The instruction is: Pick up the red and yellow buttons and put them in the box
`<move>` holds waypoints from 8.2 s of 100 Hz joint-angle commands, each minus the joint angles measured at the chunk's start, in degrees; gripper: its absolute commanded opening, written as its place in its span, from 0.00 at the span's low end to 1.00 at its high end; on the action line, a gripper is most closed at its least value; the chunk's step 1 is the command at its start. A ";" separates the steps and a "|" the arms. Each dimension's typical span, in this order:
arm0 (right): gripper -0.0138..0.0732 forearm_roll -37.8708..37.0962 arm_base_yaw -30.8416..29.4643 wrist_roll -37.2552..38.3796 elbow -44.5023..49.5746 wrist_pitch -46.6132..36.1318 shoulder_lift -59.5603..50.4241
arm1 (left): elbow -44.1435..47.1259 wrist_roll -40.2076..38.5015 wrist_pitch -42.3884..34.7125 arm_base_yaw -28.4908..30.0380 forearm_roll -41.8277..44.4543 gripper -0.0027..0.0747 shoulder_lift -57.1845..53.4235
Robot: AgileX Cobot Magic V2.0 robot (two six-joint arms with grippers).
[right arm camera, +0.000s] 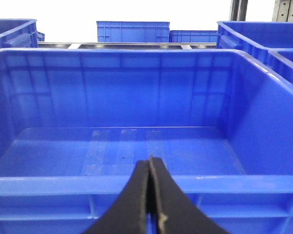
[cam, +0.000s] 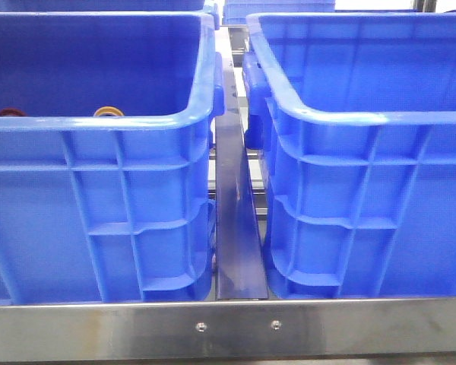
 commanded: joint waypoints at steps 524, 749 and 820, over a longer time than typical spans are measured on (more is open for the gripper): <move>0.82 36.68 0.01 -11.77 -48.89 42.95 46.83 | -34.28 4.71 8.98 -52.59 -13.13 0.11 41.57; 0.33 74.18 4.59 -61.51 -54.65 34.39 65.71 | -34.41 4.28 9.89 -52.59 -13.72 0.74 42.31; 0.33 75.07 11.06 -71.69 -54.60 0.41 81.17 | -34.41 4.28 9.66 -52.59 -13.72 0.74 42.31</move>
